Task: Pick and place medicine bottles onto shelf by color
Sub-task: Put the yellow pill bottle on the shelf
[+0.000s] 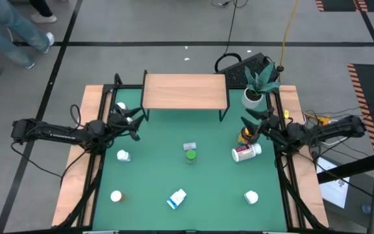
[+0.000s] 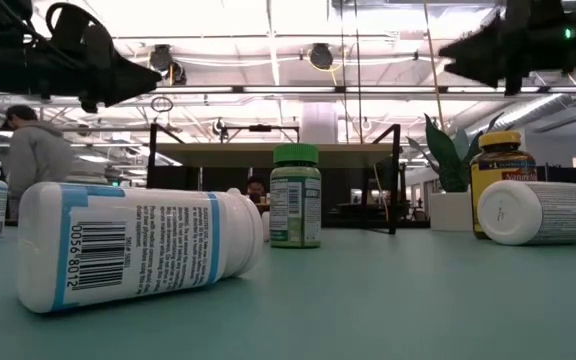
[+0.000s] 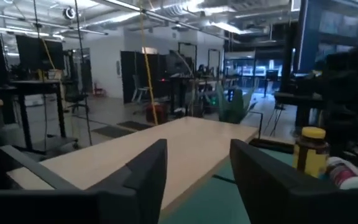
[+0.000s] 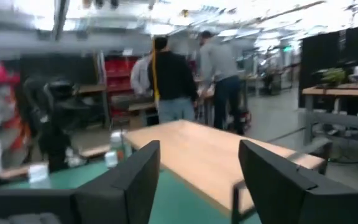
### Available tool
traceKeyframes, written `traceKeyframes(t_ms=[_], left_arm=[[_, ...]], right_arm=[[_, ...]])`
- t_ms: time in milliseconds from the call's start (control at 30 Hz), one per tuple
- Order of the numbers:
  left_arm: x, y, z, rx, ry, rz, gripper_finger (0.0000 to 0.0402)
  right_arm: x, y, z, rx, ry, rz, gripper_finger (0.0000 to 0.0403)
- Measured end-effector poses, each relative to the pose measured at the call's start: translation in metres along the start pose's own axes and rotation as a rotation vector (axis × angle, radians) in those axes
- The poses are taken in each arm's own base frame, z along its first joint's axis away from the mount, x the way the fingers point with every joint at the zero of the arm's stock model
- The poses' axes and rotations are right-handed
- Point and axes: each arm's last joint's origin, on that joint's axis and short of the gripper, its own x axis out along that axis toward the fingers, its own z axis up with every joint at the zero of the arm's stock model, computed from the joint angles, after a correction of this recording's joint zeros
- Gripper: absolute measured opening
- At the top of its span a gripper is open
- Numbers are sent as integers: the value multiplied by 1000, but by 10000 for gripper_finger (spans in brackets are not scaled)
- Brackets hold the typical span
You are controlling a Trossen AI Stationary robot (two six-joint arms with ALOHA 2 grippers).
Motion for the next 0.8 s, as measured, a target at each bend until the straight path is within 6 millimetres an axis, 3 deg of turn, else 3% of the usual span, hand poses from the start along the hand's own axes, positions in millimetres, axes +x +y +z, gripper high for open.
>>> traceKeyframes(t_ms=[267, 433, 633, 800], left_arm=[[-3, -8, -8, 34, 76, -126, 184], [-4, -9, -16, 74, 151, -122, 184], [-5, -6, -22, 161, 207, -36, 184], [-6, -5, -25, 218, 241, -27, 184]], right_arm=[[23, 19, 88, -157, 316, -61, 275], [23, 20, 120, -103, 639, 14, 288], [15, 17, 122, -141, 922, 93, 288], [16, 14, 105, -204, 1058, 112, 288]])
